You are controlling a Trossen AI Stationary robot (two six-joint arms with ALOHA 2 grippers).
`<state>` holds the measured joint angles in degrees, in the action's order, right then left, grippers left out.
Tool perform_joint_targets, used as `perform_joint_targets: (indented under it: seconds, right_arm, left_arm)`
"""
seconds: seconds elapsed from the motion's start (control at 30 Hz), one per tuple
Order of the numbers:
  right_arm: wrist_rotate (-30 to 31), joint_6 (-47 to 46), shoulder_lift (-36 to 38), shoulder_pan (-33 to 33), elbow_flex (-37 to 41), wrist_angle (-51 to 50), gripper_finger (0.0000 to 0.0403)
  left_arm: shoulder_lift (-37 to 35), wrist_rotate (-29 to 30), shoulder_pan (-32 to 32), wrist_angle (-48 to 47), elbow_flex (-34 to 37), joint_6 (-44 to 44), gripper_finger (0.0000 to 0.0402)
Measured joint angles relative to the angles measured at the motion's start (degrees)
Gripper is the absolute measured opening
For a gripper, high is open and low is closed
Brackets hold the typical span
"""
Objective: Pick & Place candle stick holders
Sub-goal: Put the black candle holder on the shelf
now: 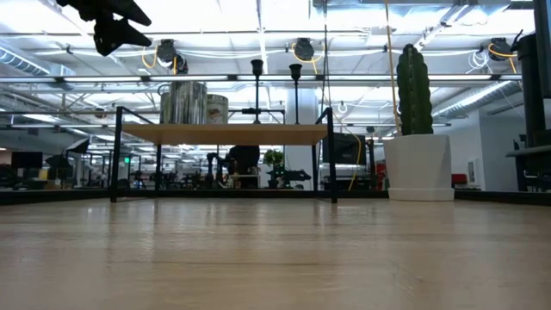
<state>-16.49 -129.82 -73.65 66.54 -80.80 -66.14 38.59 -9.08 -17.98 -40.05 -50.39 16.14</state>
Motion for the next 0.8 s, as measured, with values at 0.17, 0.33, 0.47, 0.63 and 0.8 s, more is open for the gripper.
perform_joint_targets:
  seconds: [0.17,0.33,0.47,0.63,0.8]
  right_arm:
    - [-0.1,0.1,0.0,0.0,3.3,3.1,0.0177]
    - [-0.2,1.0,-0.1,0.0,5.9,4.6,0.017]
    - [-0.2,1.5,0.0,0.0,6.6,4.4,0.0162]
    - [-0.2,2.4,0.0,0.0,8.2,4.6,0.0161]
    - [-0.2,3.8,0.0,0.0,9.8,4.6,0.016]
  left_arm:
    - [0.0,0.0,0.0,0.0,0.0,0.0,0.0205]
    - [0.0,0.0,0.0,0.0,0.0,-0.5,0.0205]
    - [0.0,0.0,0.0,0.0,0.0,-0.6,0.0205]
    - [0.0,0.0,0.0,0.0,0.0,-0.7,0.0205]
    - [0.0,-0.1,0.0,0.0,0.0,-0.6,0.0205]
